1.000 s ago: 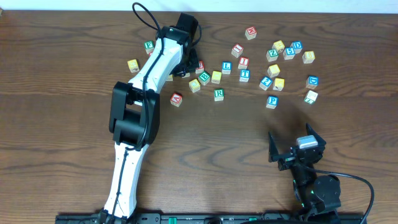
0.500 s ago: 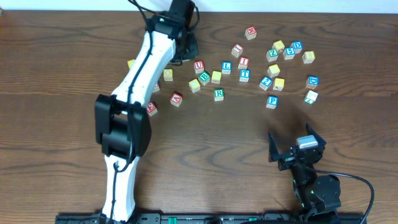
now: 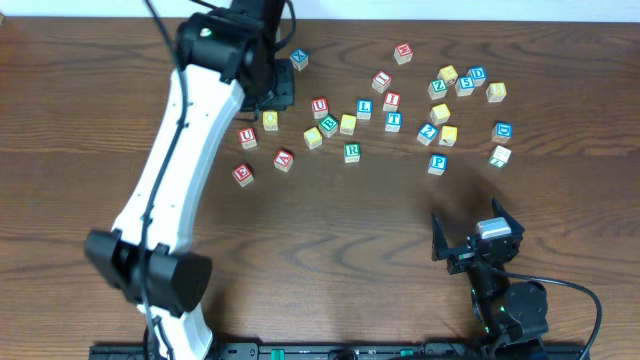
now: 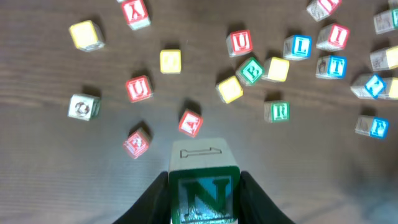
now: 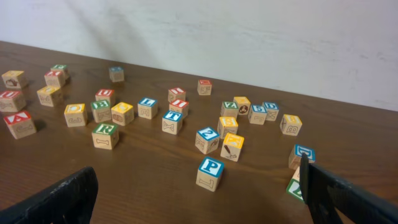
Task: Spell out NEURIPS
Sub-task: 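Lift the green N block and carry it toward the front-center, then lower the N block onto the table and open the left gripper, then move the left gripper over the red E block, then lower and close the left gripper on the red E block, then carry the red E block to the right of the N block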
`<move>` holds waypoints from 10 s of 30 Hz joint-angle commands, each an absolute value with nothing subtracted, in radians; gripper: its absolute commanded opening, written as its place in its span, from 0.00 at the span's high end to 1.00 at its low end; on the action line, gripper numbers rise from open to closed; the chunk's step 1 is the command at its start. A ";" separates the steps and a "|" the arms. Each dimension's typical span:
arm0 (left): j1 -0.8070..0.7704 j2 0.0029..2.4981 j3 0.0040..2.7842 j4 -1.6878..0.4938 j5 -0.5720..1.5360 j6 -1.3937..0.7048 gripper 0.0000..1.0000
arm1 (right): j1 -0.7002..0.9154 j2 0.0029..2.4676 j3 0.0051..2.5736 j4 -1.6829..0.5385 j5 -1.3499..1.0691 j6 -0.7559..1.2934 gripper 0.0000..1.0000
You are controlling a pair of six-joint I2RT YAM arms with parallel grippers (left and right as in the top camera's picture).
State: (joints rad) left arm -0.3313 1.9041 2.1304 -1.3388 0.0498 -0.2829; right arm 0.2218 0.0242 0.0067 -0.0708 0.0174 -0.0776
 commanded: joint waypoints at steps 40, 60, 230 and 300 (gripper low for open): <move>-0.477 1.774 1.172 -0.818 0.049 -0.514 0.92 | 0.216 0.020 0.006 -0.075 0.012 -0.076 0.01; -0.477 1.792 1.171 -0.697 0.048 -0.457 0.92 | 0.216 0.020 0.006 -0.075 0.012 -0.076 0.01; -0.162 1.811 1.201 -0.672 0.037 -0.760 0.25 | 0.216 0.020 0.006 -0.075 0.012 -0.076 0.01; -0.256 1.729 1.532 -0.944 0.075 -0.236 0.76 | 0.216 0.020 0.006 -0.075 0.012 -0.076 0.01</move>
State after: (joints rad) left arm -0.2131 1.7554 1.5101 -0.9066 0.0761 -0.3244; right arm 0.2218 0.0242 0.0071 -0.0708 0.0174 -0.0776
